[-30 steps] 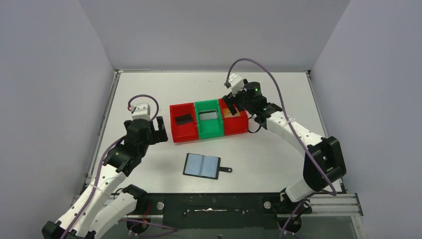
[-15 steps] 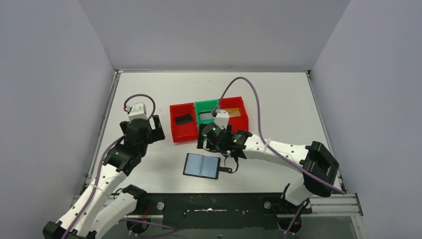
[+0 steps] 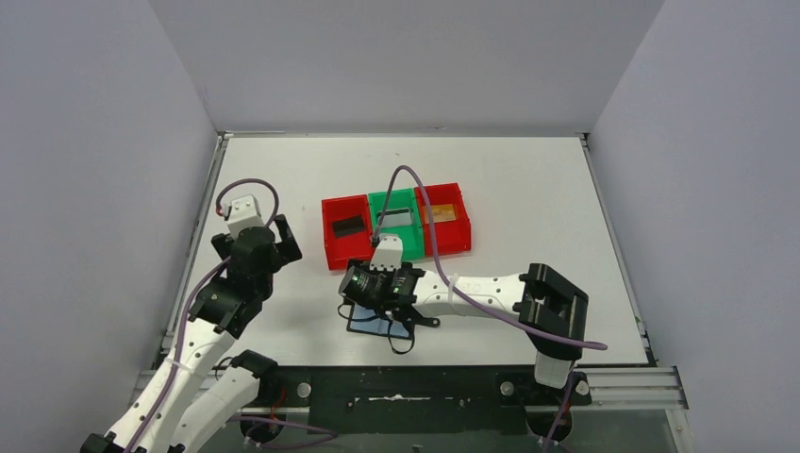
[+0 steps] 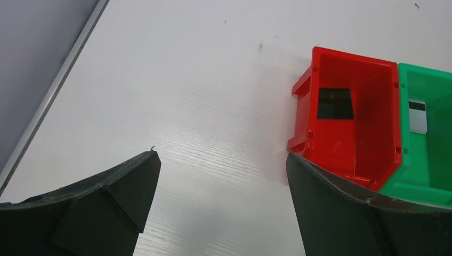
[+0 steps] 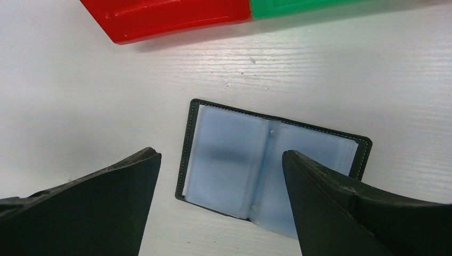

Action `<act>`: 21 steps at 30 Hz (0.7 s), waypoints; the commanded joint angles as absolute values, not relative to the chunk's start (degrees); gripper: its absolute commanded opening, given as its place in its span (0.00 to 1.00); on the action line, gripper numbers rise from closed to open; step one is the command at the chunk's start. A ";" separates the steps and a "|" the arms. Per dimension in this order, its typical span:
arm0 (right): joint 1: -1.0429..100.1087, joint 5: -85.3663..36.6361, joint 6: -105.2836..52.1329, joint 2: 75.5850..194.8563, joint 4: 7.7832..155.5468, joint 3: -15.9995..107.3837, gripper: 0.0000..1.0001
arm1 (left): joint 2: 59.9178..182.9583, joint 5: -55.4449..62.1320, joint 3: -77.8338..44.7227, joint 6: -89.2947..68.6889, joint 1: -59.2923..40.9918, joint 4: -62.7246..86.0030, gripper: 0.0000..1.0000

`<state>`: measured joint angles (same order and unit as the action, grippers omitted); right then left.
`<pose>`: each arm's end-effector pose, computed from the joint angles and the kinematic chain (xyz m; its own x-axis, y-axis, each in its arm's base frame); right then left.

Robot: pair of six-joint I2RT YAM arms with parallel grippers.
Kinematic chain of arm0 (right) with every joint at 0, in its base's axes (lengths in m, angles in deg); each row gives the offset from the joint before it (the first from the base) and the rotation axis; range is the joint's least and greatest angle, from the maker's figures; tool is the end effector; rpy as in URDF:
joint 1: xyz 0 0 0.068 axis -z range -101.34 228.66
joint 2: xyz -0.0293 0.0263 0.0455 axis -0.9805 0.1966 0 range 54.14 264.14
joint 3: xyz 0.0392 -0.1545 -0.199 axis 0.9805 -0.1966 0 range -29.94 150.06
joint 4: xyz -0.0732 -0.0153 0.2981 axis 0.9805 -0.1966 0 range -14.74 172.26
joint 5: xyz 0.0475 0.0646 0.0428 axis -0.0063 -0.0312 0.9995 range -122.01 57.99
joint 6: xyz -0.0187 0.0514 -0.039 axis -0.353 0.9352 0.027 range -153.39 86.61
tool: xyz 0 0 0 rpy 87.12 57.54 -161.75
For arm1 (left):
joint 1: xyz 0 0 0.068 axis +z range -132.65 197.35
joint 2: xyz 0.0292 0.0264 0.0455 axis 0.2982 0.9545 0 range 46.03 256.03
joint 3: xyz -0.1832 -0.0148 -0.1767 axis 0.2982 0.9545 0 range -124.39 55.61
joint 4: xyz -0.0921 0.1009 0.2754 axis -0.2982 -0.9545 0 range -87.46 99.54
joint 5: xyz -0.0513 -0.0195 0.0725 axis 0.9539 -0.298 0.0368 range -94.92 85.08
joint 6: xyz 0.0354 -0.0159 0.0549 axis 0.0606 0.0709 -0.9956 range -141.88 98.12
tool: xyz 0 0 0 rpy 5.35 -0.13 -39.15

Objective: Take the credit cards out of the card holder

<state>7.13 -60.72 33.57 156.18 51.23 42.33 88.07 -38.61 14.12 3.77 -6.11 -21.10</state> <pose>0.1558 0.3853 0.1543 -0.8054 0.1363 -0.5769 -0.0420 0.9576 0.2849 0.2259 -0.0655 0.2736 -0.3830 -0.2264 -0.8956 -0.2995 0.9476 -0.1115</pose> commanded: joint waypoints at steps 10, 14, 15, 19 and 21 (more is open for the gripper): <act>7.42 -56.88 32.77 161.80 52.09 48.46 0.87 | 86.92 -40.59 13.47 4.31 -5.41 -19.00 0.91; 7.41 -56.36 32.44 162.95 50.82 49.94 0.87 | 86.44 -40.90 13.59 4.29 -5.37 -18.96 0.91; 7.43 -56.50 33.04 163.33 49.40 50.60 0.86 | 86.32 -40.88 13.60 4.23 -5.33 -18.90 0.91; 7.60 -55.89 34.87 164.86 45.03 52.54 0.83 | 86.23 -40.62 13.77 4.05 -5.17 -18.64 0.91; 7.61 -55.43 35.62 165.33 43.28 53.20 0.82 | 86.23 -40.15 13.86 3.89 -5.07 -18.43 0.91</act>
